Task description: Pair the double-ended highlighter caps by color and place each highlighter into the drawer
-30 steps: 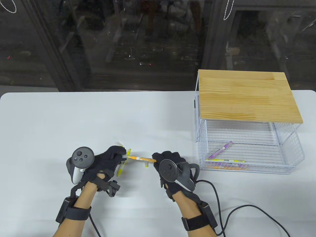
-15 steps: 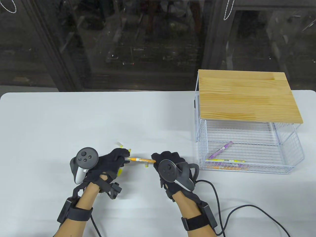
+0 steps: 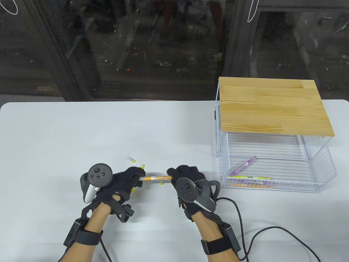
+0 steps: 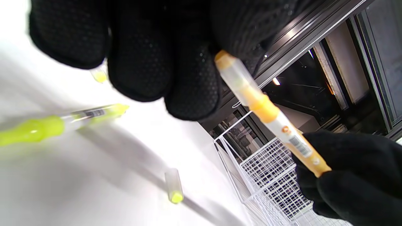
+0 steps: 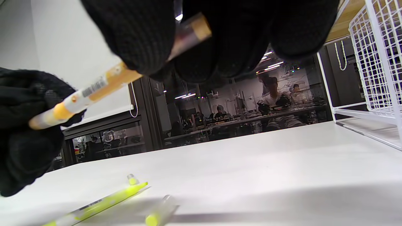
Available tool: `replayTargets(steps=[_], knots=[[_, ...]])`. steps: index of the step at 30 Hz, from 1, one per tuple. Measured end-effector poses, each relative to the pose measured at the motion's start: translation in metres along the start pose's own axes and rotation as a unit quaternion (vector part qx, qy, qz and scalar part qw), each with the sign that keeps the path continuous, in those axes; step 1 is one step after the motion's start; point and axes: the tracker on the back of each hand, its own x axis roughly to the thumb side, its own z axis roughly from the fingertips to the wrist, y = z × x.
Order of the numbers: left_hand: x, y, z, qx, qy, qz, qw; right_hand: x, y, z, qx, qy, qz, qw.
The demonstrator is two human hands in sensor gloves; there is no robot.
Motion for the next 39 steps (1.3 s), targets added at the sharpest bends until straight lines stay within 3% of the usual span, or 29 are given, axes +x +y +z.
replayTargets(steps=[9, 23, 39], knots=[[0.0, -0.002, 0.0, -0.016, 0.009, 0.018, 1.0, 0.0, 0.002, 0.0, 0.002, -0.009, -0.011, 1.0], [0.019, -0.009, 0.006, 0.009, -0.01, -0.112, 0.994, 0.004, 0.006, 0.001, 0.016, -0.031, -0.011, 0.999], [0.032, -0.007, 0.011, 0.018, -0.036, -0.118, 0.992, 0.006, -0.004, 0.001, -0.011, -0.047, -0.021, 0.999]])
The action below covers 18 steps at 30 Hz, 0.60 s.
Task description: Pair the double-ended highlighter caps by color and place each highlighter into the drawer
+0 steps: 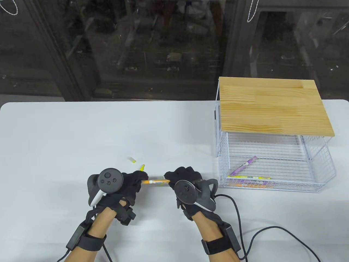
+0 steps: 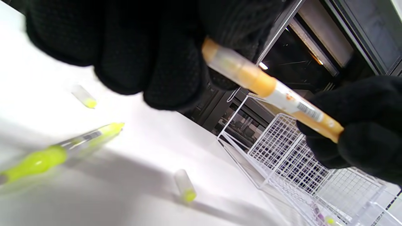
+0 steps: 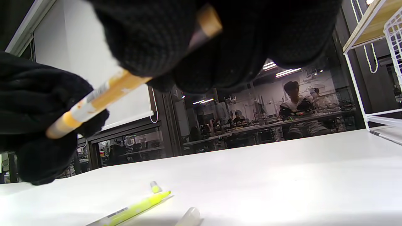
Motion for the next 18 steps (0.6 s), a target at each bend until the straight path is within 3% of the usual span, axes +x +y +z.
replayTargets(steps=[4, 10, 18], knots=[[-0.002, 0.001, 0.0, -0.033, 0.007, 0.021, 0.999, -0.006, 0.0, -0.002, 0.023, 0.0, -0.01, 1.0], [0.001, -0.003, 0.0, -0.033, -0.001, 0.028, 0.999, 0.002, 0.007, -0.002, 0.06, -0.005, 0.008, 0.998], [0.005, -0.008, 0.0, -0.032, -0.013, 0.03, 0.999, 0.022, 0.013, 0.0, 0.046, -0.03, 0.047, 0.997]])
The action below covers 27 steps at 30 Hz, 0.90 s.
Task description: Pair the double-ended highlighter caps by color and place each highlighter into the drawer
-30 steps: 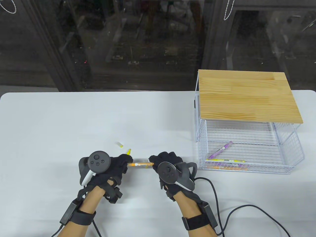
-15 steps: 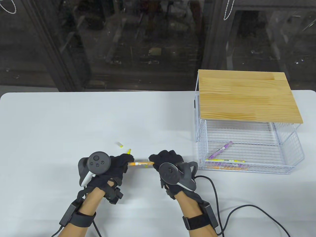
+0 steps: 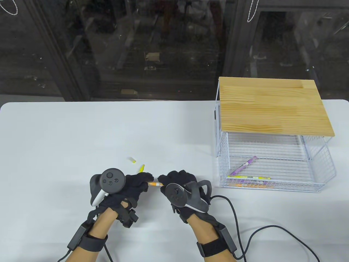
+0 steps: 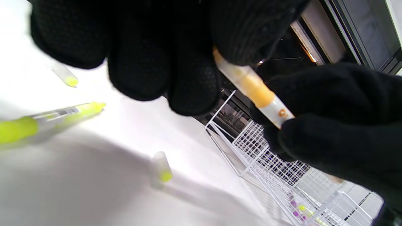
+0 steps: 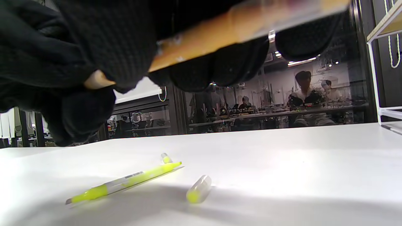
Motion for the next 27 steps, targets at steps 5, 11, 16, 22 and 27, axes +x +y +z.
replayTargets(steps=[5, 11, 16, 22, 27], knots=[[-0.003, 0.006, 0.0, 0.011, -0.005, 0.02, 1.0, -0.004, -0.007, 0.0, -0.003, 0.006, -0.002, 1.0], [-0.006, 0.016, 0.002, 0.076, -0.012, -0.023, 0.997, -0.006, -0.027, 0.001, -0.024, 0.019, 0.004, 1.0], [-0.004, 0.025, 0.005, 0.1, -0.02, -0.063, 0.993, -0.009, -0.054, 0.004, -0.071, 0.018, 0.034, 0.997], [-0.005, 0.038, 0.011, 0.124, -0.015, -0.072, 0.99, -0.032, -0.09, 0.016, -0.126, 0.058, 0.051, 0.989], [-0.007, 0.046, 0.015, 0.139, -0.008, -0.062, 0.988, -0.054, -0.11, 0.027, -0.156, 0.095, 0.047, 0.982]])
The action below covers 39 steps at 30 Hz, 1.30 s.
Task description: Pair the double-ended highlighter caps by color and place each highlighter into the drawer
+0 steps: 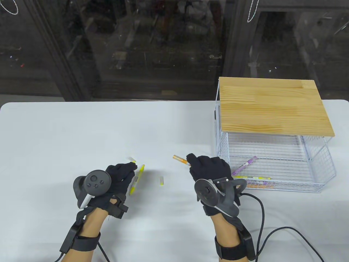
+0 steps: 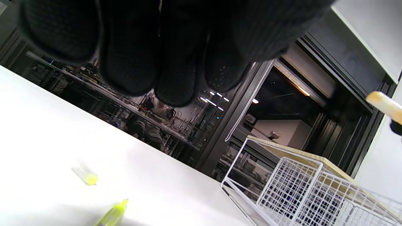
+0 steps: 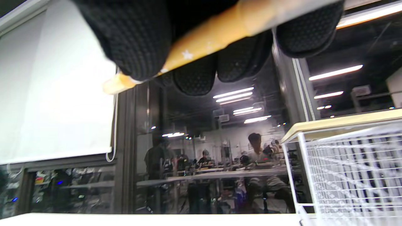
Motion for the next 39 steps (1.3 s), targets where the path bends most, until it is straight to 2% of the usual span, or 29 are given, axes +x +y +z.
replayTargets(steps=[8, 12, 21, 27, 33, 39], knots=[[-0.006, 0.003, -0.001, -0.001, 0.014, 0.003, 1.0, -0.032, -0.014, 0.001, -0.023, 0.051, 0.013, 0.998], [-0.006, 0.003, 0.0, -0.001, 0.016, 0.002, 1.0, -0.055, -0.015, 0.002, -0.019, 0.09, 0.01, 0.996], [-0.006, 0.003, 0.0, -0.004, 0.013, -0.003, 1.0, -0.106, 0.004, 0.005, 0.034, 0.168, 0.0, 0.985], [-0.005, 0.003, 0.0, -0.01, 0.017, 0.003, 1.0, -0.133, 0.018, 0.011, 0.043, 0.221, -0.005, 0.974], [-0.005, 0.003, 0.0, -0.013, 0.017, 0.004, 1.0, -0.153, 0.026, 0.017, 0.054, 0.263, 0.01, 0.963], [-0.005, 0.002, 0.0, -0.019, 0.019, 0.005, 1.0, -0.164, 0.038, 0.02, 0.094, 0.274, 0.005, 0.957]])
